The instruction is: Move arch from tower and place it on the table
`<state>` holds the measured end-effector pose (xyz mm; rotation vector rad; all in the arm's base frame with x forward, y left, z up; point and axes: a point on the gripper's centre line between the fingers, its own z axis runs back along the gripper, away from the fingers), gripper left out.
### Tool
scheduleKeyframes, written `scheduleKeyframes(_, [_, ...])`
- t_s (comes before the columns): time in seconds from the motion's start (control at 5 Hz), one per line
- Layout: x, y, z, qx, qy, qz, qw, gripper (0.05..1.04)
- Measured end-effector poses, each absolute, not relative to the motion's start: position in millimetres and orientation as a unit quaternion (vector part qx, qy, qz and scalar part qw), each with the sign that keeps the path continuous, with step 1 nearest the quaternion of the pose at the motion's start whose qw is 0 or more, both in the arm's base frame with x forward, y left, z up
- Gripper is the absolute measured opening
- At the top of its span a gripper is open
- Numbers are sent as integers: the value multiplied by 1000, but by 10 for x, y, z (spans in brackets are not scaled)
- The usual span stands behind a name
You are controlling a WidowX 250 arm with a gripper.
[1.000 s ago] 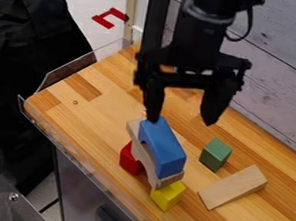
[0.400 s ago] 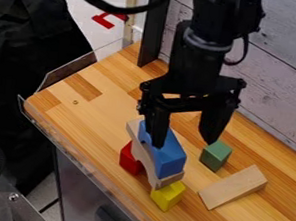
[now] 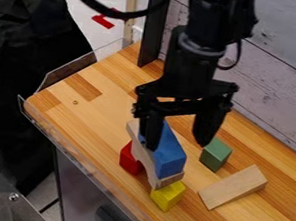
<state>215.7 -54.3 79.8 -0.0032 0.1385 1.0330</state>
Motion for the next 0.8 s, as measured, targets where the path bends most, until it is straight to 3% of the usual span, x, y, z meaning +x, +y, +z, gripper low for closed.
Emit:
scheduleKeyframes(0.4, [2092, -484, 742, 0, 78, 504, 860, 1000])
scheduleKeyframes(0.8, [2024, -524, 617, -41, 83, 537, 838, 1000])
